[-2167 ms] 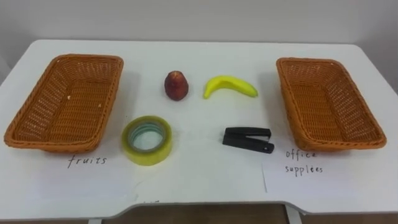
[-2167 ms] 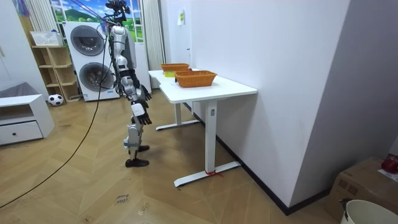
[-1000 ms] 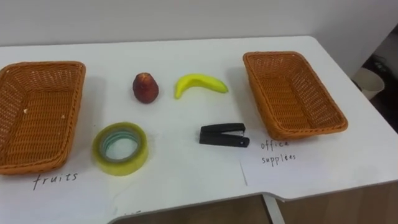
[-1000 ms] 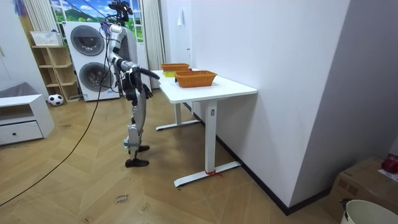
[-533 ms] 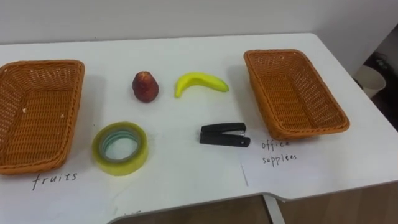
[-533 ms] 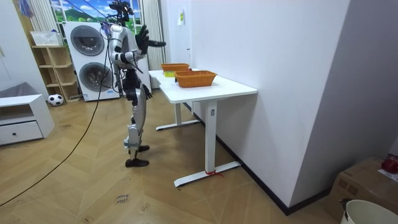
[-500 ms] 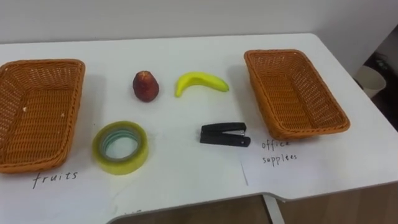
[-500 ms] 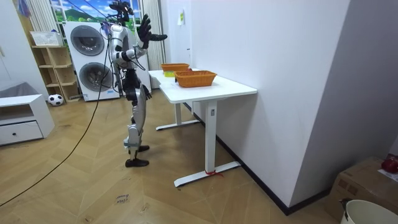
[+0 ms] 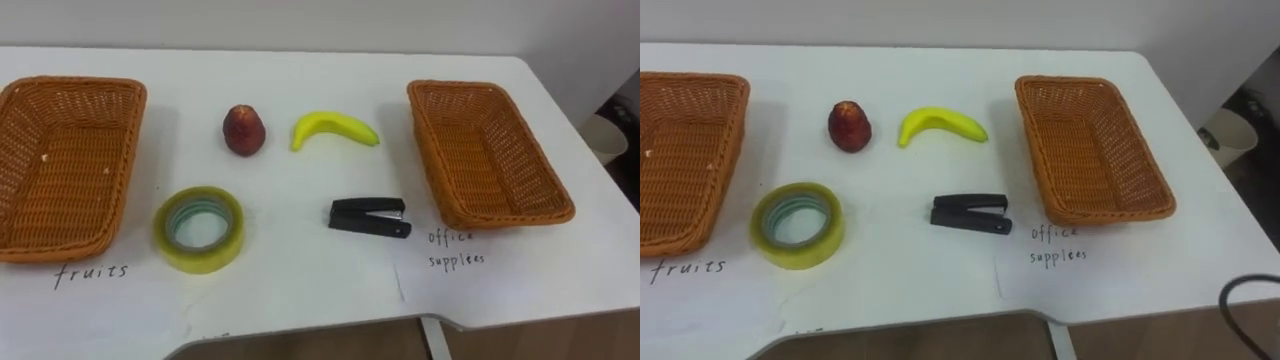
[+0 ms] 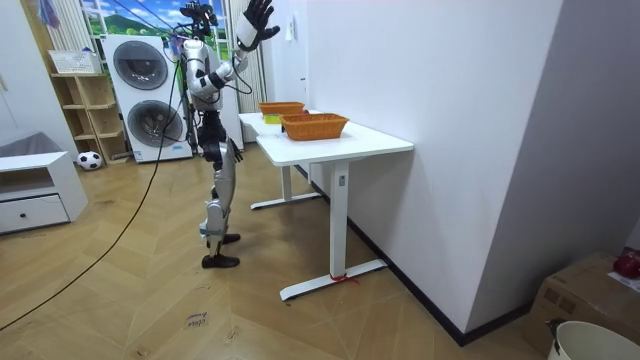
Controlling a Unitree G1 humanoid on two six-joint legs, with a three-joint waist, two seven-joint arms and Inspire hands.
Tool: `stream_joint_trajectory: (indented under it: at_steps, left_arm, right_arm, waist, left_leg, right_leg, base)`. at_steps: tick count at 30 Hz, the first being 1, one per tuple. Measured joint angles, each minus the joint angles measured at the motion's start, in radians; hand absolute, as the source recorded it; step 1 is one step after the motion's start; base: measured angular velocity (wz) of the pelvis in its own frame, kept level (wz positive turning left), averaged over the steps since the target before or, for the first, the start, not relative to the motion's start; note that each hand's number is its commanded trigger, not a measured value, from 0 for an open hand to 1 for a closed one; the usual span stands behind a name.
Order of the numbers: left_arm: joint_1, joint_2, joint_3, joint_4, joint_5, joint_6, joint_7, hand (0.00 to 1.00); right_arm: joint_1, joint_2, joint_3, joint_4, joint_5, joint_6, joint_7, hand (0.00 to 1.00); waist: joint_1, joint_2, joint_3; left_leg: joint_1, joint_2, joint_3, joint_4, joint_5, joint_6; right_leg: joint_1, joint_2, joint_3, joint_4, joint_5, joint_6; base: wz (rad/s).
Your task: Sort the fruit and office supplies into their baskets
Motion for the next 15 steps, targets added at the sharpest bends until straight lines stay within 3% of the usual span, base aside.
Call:
stream_joint_trajectory:
  at_steps: [1,6,10,15]
  left_arm:
    - [0.001,0.002,0.000,0.007,0.005,0.000,0.000,0.00]
    - [0.002,0.003,0.001,0.008,0.023,0.000,0.000,0.00]
    - [0.002,0.001,-0.017,0.008,0.024,0.002,0.001,0.00]
    - [-0.011,0.002,-0.042,0.005,0.064,0.009,-0.011,0.00]
  right_arm:
    - [-0.011,0.000,0.002,-0.003,-0.009,0.000,0.014,0.00]
    - [-0.092,-0.004,0.010,-0.005,-0.035,0.000,0.064,0.00]
    - [-0.122,-0.026,0.075,-0.014,-0.035,0.000,0.118,0.00]
    - [-0.161,-0.029,0.161,-0.018,-0.120,0.028,0.224,0.00]
  waist:
    - [0.004,-0.005,-0.0032]
    - [0.023,0.002,-0.0021]
    - [0.025,0.014,-0.0109]
    - [0.037,0.021,-0.0103]
  left_leg:
    - [0.000,0.000,-0.003,0.001,0.000,0.000]
    - [-0.006,-0.001,-0.014,0.001,0.000,0.000]
    - [-0.008,-0.002,-0.026,0.004,0.000,0.000]
    - [-0.008,-0.001,-0.030,0.018,0.000,0.000]
  right_leg:
    - [0.001,0.000,0.000,0.000,0.000,0.000]
    - [-0.001,-0.003,-0.029,0.000,0.000,0.000]
    - [0.003,-0.003,-0.036,0.000,0.000,0.000]
    - [0.007,-0.005,-0.037,-0.001,0.000,0.000]
  base:
    - [0.11]
    - [0.04]
    - [0.08]
    - [0.04]
